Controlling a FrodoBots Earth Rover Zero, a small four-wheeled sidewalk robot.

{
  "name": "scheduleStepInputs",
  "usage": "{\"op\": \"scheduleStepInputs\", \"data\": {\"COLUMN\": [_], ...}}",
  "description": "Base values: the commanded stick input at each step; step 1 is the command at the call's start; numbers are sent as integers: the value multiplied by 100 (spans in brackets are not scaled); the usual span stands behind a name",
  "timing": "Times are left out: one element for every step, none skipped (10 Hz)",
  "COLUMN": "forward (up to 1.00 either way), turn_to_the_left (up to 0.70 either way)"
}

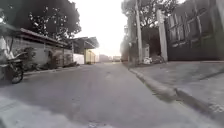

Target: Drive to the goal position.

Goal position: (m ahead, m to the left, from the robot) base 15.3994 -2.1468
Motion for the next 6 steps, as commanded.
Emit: {"op": "scheduleStepInputs", "data": {"forward": [100, 100, 100, 100, 100, 100], "turn_to_the_left": [0, 0, -16, -40, -40, -40]}}
